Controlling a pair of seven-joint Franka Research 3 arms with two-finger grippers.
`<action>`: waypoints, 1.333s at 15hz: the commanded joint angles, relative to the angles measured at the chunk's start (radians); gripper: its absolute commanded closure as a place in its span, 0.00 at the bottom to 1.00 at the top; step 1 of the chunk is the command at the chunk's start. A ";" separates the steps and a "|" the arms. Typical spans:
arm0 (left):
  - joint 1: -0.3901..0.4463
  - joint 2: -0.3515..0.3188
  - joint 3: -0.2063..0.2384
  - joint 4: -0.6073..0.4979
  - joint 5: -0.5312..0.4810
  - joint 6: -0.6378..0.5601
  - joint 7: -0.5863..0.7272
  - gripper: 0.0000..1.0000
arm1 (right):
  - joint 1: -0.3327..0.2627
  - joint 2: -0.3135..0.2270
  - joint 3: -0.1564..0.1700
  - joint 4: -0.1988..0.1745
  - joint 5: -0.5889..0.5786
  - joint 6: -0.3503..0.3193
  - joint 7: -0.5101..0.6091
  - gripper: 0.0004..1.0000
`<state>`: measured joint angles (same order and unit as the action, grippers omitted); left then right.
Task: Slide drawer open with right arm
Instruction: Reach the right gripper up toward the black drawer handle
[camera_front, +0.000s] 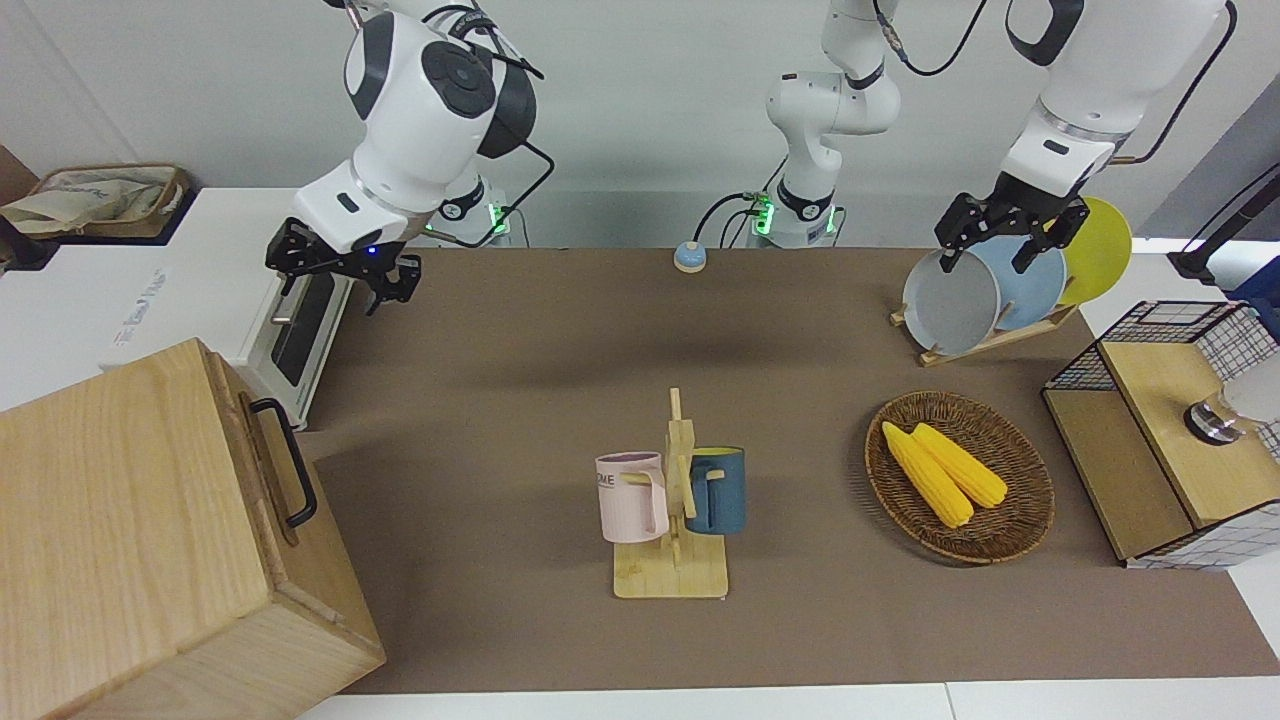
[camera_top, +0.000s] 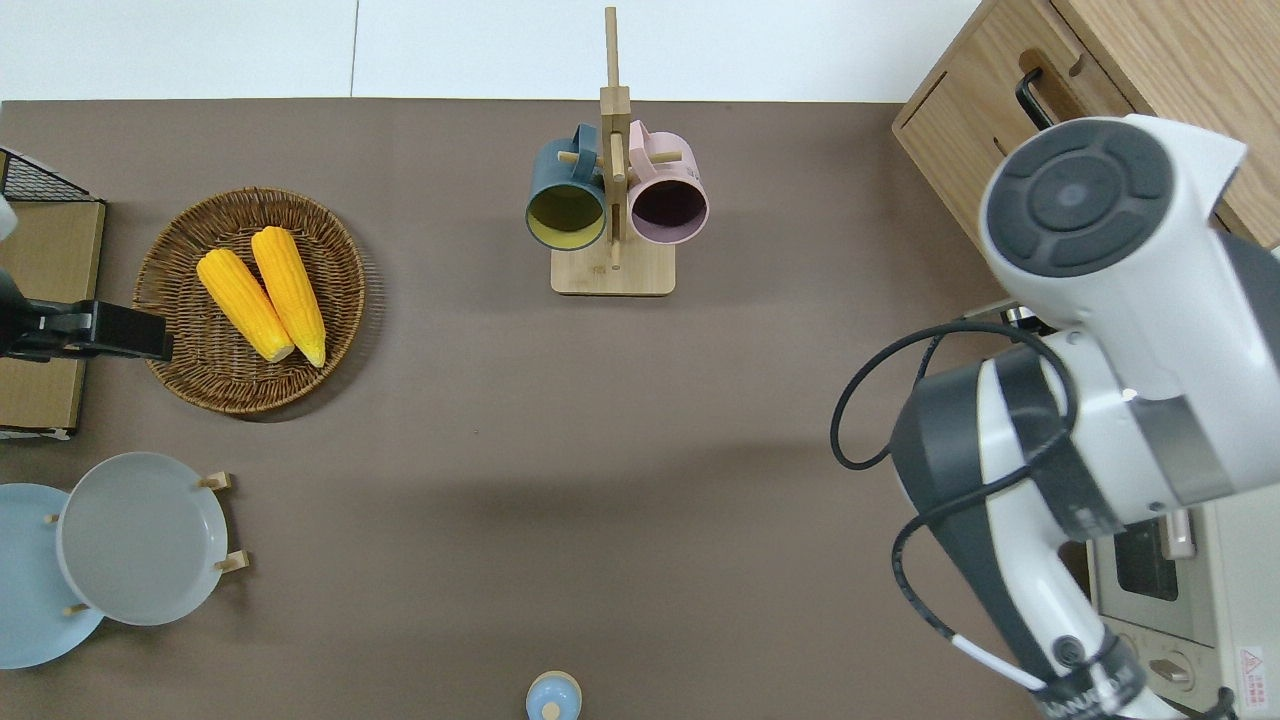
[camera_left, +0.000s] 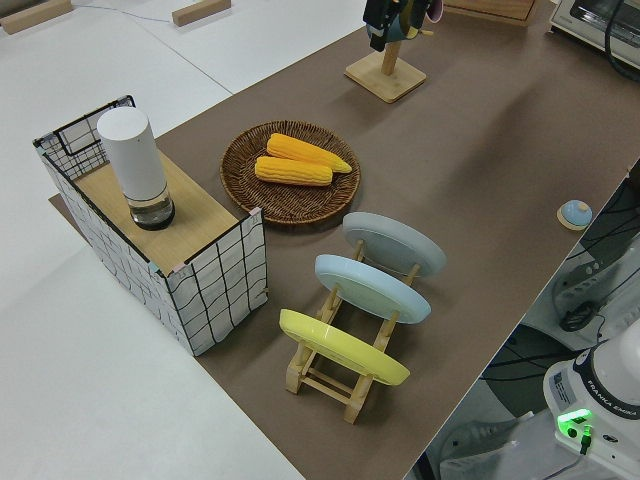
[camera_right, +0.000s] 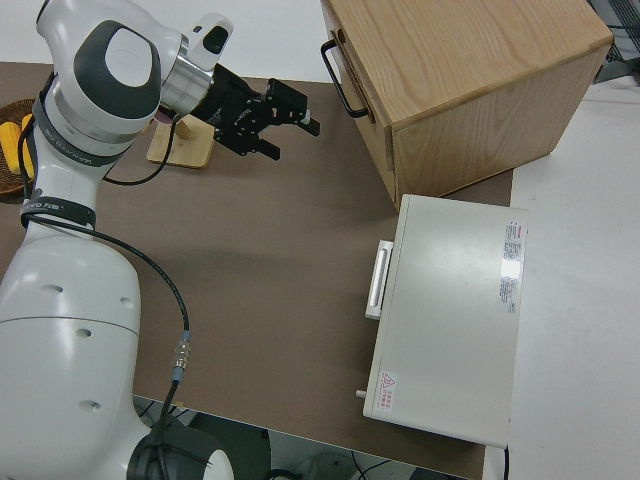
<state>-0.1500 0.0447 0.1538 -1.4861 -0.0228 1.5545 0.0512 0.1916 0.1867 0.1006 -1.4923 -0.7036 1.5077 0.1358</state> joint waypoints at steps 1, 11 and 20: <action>-0.017 0.012 0.016 0.020 0.014 0.001 0.007 0.00 | 0.003 0.066 0.031 -0.003 -0.184 0.058 0.051 0.01; -0.017 0.012 0.016 0.020 0.014 0.001 0.007 0.00 | 0.028 0.183 0.036 -0.009 -0.546 0.195 0.111 0.01; -0.017 0.012 0.016 0.020 0.014 0.001 0.007 0.00 | 0.031 0.270 0.036 -0.114 -0.898 0.203 0.275 0.02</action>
<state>-0.1500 0.0447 0.1538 -1.4861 -0.0228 1.5545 0.0512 0.2407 0.4473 0.1337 -1.5674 -1.5015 1.6947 0.3569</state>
